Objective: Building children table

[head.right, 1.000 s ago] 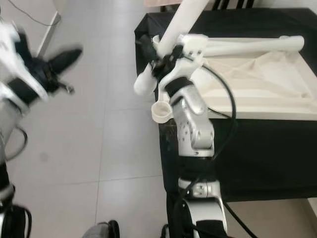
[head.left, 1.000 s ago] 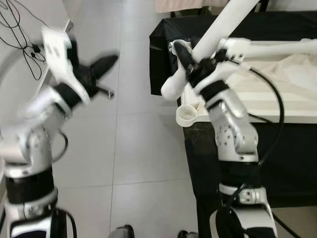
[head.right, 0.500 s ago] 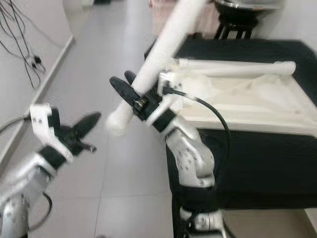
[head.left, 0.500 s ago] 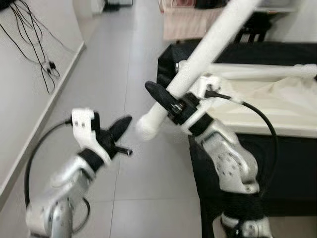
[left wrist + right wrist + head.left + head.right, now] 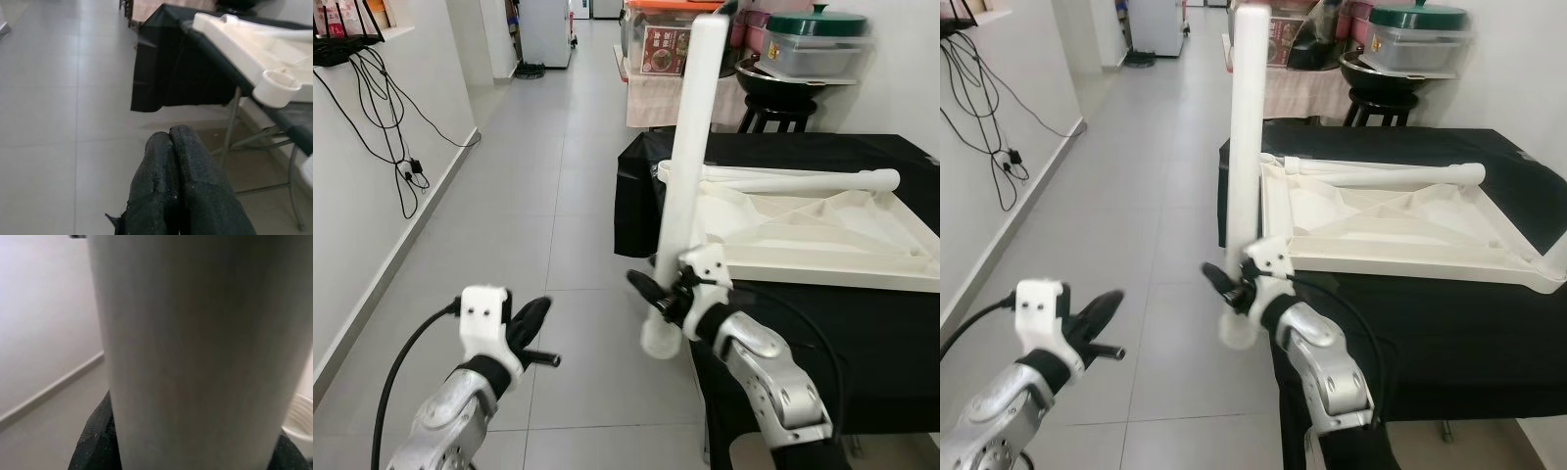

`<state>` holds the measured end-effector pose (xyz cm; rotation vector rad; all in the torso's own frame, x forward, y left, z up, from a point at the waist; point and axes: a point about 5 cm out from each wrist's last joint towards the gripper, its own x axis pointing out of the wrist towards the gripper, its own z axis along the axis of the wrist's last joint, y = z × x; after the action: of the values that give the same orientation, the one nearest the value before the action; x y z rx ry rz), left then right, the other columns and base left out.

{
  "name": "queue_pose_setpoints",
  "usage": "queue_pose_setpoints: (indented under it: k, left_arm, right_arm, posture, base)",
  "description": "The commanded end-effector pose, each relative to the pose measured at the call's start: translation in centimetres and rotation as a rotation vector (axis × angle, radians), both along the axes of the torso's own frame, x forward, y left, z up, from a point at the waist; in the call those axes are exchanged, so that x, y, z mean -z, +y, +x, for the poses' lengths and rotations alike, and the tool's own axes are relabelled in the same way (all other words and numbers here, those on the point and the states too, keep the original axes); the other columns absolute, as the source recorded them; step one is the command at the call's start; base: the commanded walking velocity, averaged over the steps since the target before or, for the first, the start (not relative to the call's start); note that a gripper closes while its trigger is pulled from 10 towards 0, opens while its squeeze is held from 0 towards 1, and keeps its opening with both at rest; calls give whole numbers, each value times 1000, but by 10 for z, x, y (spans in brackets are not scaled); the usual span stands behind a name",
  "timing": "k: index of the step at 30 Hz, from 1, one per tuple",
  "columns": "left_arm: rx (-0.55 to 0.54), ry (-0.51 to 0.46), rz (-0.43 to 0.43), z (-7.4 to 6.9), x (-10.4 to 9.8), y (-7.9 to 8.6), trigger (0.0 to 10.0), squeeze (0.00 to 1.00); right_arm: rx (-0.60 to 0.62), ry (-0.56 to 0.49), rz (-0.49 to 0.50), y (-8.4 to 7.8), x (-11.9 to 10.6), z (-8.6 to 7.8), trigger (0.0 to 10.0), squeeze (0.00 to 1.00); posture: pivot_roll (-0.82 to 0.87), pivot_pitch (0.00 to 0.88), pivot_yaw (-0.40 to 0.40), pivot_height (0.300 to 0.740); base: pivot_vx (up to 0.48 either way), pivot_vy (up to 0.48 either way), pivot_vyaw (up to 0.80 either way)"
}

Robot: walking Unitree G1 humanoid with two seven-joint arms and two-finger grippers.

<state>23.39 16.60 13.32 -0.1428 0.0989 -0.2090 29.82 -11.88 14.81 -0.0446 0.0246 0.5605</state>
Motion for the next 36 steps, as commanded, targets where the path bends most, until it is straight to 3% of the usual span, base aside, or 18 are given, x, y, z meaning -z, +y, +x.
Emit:
queue_pose_setpoints:
  k: [1, 13, 36]
  left_arm:
    - [-18, -8, 28, -1, 2, 0, 10000, 0]
    - [-37, -76, 128, 10, 2, -1, 10000, 0]
    - [-81, -118, 127, 14, 2, 2, 10000, 0]
  right_arm:
    - [10, -32, -5, -1, -5, -3, 10000, 0]
    - [-2, -42, -25, 3, 0, -1, 10000, 0]
    - [-2, -26, -11, 5, 1, 4, 10000, 0]
  posture:
    - [6, 0, -34, 740]
    - [14, 0, -33, 740]
    - [9, 0, -30, 740]
  base:
    - [0, 0, 0]
    - [0, 0, 0]
    - [0, 0, 0]
